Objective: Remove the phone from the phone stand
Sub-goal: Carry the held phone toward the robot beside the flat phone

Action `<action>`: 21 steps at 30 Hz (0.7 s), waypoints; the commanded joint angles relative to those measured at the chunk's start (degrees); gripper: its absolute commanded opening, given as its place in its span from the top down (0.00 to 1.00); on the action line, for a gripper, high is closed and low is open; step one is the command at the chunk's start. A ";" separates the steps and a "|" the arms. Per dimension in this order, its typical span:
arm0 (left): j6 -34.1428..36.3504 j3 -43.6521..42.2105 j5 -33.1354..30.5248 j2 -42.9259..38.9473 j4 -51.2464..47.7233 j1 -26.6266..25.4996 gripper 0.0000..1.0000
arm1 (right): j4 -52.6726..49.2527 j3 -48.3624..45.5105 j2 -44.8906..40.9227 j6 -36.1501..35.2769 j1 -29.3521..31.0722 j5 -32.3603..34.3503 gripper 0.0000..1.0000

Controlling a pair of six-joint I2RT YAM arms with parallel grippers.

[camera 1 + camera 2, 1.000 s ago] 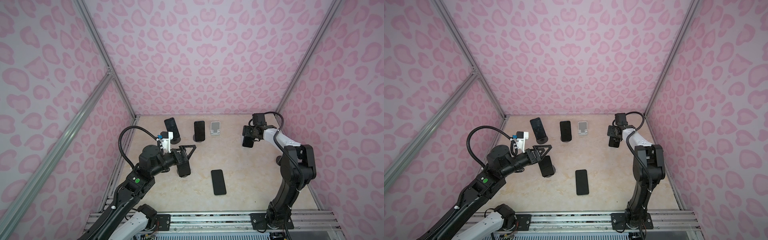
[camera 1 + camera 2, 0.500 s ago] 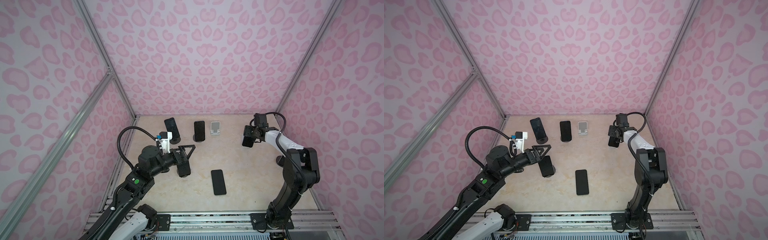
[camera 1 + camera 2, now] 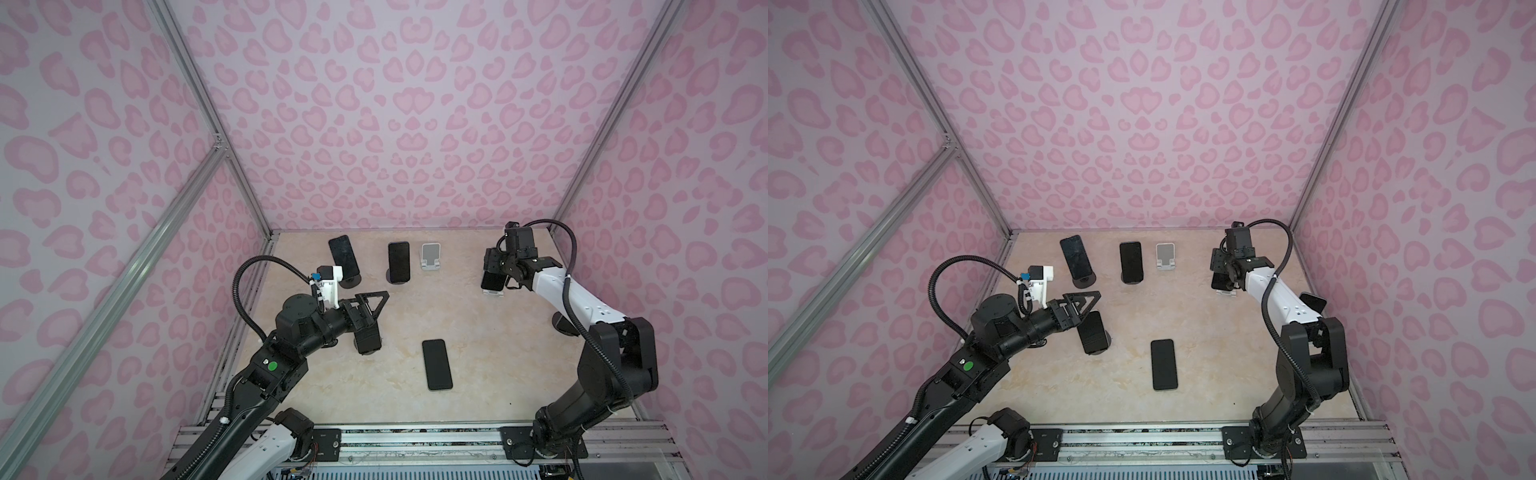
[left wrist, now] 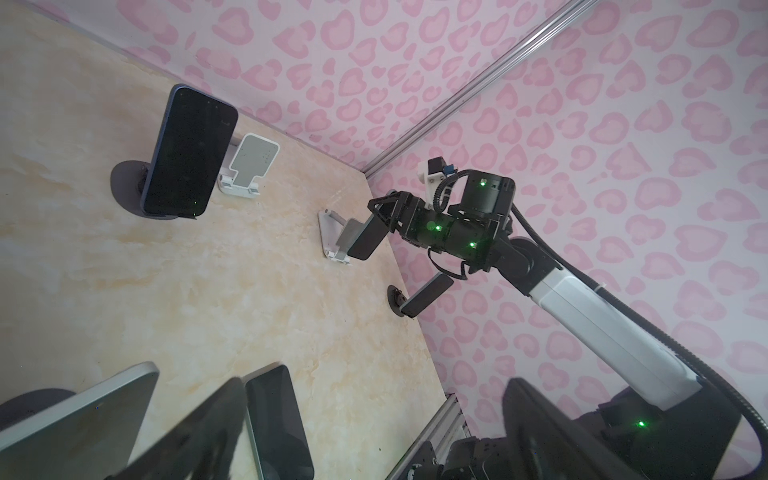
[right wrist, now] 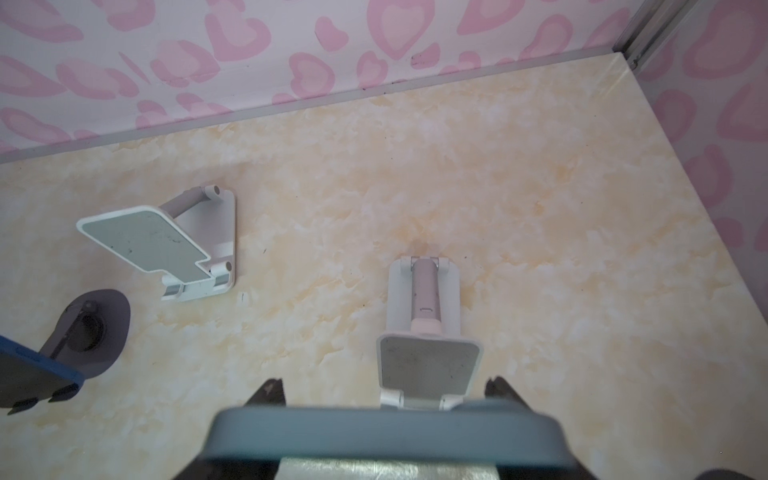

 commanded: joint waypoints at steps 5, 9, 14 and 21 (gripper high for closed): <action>-0.53 -2.48 -13.77 -6.89 -5.46 0.03 0.01 | -5.66 -3.64 -7.11 0.14 7.08 6.13 0.32; -1.65 -6.07 -21.44 -12.08 -7.21 0.03 0.01 | -10.78 -5.47 -10.86 0.36 12.60 8.79 0.32; -2.18 -9.57 -25.56 -16.04 -7.93 0.03 0.01 | -15.14 -9.26 -15.19 2.87 18.63 6.88 0.32; -1.50 -10.17 -24.54 -15.16 -9.60 0.08 0.01 | -21.44 -10.72 -15.81 4.91 20.73 1.82 0.32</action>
